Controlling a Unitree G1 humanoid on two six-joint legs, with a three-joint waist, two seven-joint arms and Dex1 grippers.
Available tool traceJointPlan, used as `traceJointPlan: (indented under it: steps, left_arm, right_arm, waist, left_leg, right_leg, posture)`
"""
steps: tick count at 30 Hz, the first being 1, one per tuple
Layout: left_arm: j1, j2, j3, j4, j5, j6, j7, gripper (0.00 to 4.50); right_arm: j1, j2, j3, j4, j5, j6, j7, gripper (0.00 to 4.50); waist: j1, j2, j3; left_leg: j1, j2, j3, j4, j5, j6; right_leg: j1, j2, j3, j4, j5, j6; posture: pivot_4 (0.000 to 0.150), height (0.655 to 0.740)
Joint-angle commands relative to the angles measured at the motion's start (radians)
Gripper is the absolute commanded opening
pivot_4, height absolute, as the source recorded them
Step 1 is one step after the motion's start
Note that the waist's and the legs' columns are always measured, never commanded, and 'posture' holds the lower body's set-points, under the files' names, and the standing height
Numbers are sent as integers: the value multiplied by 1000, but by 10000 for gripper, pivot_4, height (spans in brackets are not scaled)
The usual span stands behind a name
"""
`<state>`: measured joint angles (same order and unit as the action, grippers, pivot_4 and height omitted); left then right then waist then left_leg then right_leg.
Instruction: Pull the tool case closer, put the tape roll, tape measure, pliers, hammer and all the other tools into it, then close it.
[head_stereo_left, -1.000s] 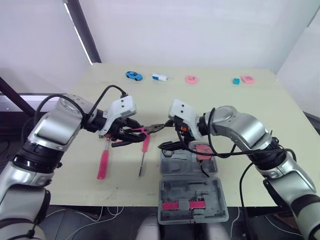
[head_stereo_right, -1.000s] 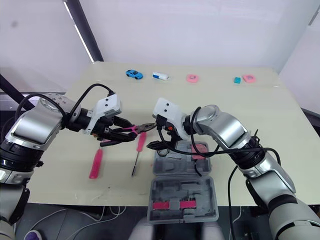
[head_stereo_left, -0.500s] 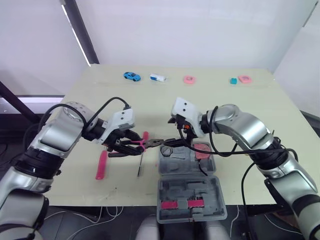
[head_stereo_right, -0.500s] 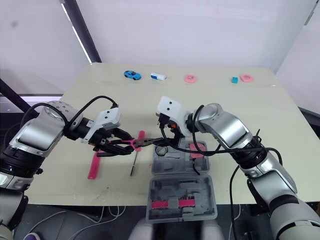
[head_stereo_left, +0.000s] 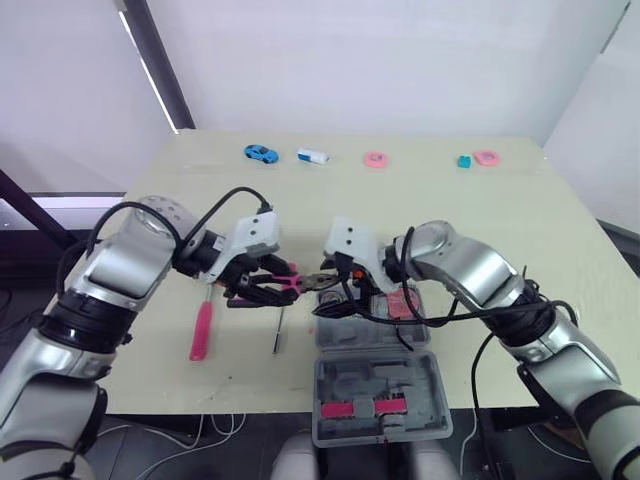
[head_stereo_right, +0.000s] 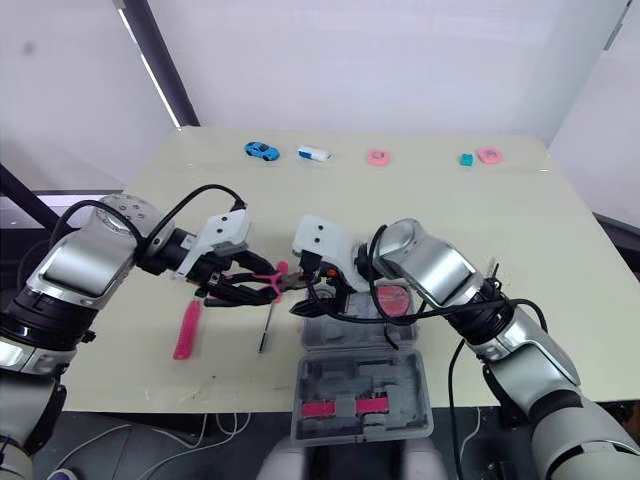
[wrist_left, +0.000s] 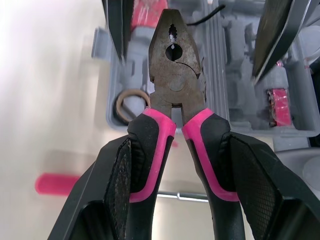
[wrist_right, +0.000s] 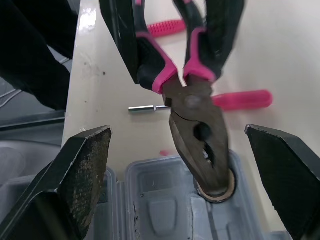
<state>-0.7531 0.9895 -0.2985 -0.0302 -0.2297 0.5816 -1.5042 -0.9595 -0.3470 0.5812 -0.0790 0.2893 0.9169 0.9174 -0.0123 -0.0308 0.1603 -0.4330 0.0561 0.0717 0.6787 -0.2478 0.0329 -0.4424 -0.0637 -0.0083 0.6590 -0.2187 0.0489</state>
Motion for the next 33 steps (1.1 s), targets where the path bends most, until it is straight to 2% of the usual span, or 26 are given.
traceJointPlan:
  steps: [1,4,6,7,8,10,12,13,22,25,26,27,29,33]
  left_arm:
    - [-28,3,9,-36,-5,-8,-25,23793]
    - [-29,3,8,-40,-6,-9,-28,23793]
    - [-29,6,5,-45,-4,-12,-31,23793]
    - [-28,8,3,-46,-1,-16,-34,23793]
    - [-28,9,1,-47,0,-17,-34,23793]
    - [-33,6,-5,-49,2,-14,-35,23793]
    - [-33,7,-13,-49,10,-25,-38,23793]
    - [-32,9,-17,-48,17,-32,-41,23792]
    - [-32,-4,-16,-47,24,-33,-43,23792]
    - [-10,-51,31,-47,-20,6,14,23792]
    - [7,-64,52,-60,-35,21,36,34036]
    - [22,-71,68,-75,-50,42,50,36694]
    - [58,-85,102,-112,-77,87,92,44958]
    - [152,-130,207,-187,-156,169,210,45000]
  right_arm:
    - [-27,20,-14,3,-15,-24,7,45000]
    - [-30,31,-14,15,-25,-30,12,45000]
    - [-33,35,-18,18,-28,-31,15,39983]
    - [-35,36,-21,20,-30,-29,16,34910]
    - [-37,33,-20,18,-32,-30,24,33682]
    - [-40,32,-22,18,-36,-30,30,22694]
    - [-42,32,-20,13,-40,-31,34,13483]
    - [-43,34,-23,10,-41,-29,37,10249]
    - [-41,43,-25,-6,-42,-14,43,10284]
    - [-6,5,-25,-28,-45,-22,54,10284]
    - [6,-11,-26,-38,-44,-25,59,10284]
    - [15,-24,-28,-46,-43,-26,63,10281]
    - [38,-53,-31,-66,-43,-29,71,10280]
    - [93,-120,-55,-117,-30,-30,87,10279]
  waist:
    - [0,0,0]
    - [0,0,0]
    - [0,0,0]
    - [0,0,0]
    - [0,0,0]
    - [0,0,0]
    - [0,0,0]
    - [0,0,0]
    - [0,0,0]
    - [4,0,0]
    - [4,0,0]
    - [3,0,0]
    - [1,0,0]
    - [-2,0,0]
  left_leg:
    - [0,0,0,0,0,0]
    - [0,0,0,0,0,0]
    - [0,0,0,0,0,0]
    - [0,0,0,1,0,0]
    - [0,0,0,1,0,0]
    - [0,0,0,1,0,0]
    - [0,0,0,1,0,0]
    - [0,0,0,1,0,0]
    - [0,0,0,2,0,0]
    - [0,0,0,2,0,0]
    - [0,0,0,2,0,0]
    - [0,0,0,3,0,0]
    - [-1,0,0,4,0,0]
    - [0,0,-1,4,0,0]
  right_leg:
    - [0,0,0,0,0,0]
    - [0,0,0,0,0,0]
    - [0,0,0,0,0,0]
    - [0,0,0,1,0,0]
    - [0,0,0,1,0,0]
    - [0,0,0,1,0,0]
    - [0,0,0,1,0,0]
    - [0,0,0,1,0,0]
    - [0,0,0,2,0,0]
    - [0,0,0,2,0,0]
    - [0,0,0,2,0,0]
    - [0,0,0,2,0,0]
    - [0,0,0,2,0,0]
    - [0,0,1,2,0,0]
  posture:
    - [1500,7400]
    - [1500,7400]
    - [1500,7400]
    - [1500,7400]
    - [1500,7400]
    - [1500,7400]
    - [1500,7400]
    - [1500,7400]
    - [1500,7400]
    - [1500,7400]
    - [1500,7400]
    - [1500,7400]
    - [1500,7400]
    - [1500,7400]
